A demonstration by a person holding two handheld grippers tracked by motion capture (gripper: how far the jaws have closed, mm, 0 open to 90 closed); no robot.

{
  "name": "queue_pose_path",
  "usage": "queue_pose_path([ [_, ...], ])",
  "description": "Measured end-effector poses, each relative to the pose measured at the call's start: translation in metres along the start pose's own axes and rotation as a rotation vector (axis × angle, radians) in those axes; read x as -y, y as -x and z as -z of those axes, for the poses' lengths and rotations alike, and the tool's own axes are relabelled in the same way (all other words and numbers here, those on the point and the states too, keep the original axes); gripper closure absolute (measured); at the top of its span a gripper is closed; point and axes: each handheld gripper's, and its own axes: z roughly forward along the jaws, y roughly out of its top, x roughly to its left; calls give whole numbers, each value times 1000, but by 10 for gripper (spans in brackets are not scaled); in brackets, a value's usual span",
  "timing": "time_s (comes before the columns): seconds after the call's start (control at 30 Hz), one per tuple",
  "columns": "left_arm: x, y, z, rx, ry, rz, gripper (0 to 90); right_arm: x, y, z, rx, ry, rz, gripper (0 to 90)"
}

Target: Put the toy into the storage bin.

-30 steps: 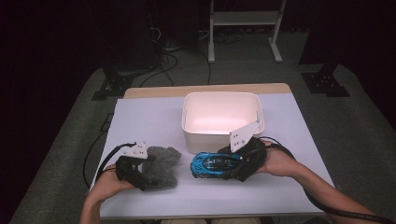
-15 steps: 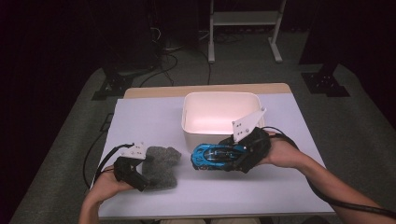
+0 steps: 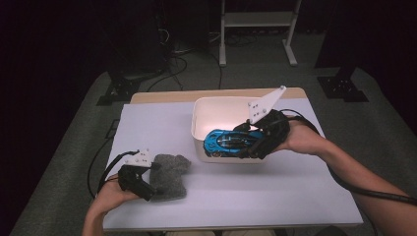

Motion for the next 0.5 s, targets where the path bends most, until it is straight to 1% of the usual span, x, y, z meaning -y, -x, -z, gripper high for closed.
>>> queue_pose_path([
  [0.1,1,-1,2,-3,6,4,89,-4,8,2,8,-11,0,268],
  [0.2,2,-1,3,-6,13,12,89,-8,17,5,15,-9,0,268],
  [0.3,1,-1,4,-7,14,9,89,-12,26,8,30,-10,2,269],
  [0.5,2,-1,7,-15,13,9,89,-18,45,9,35,-1,-11,268],
])
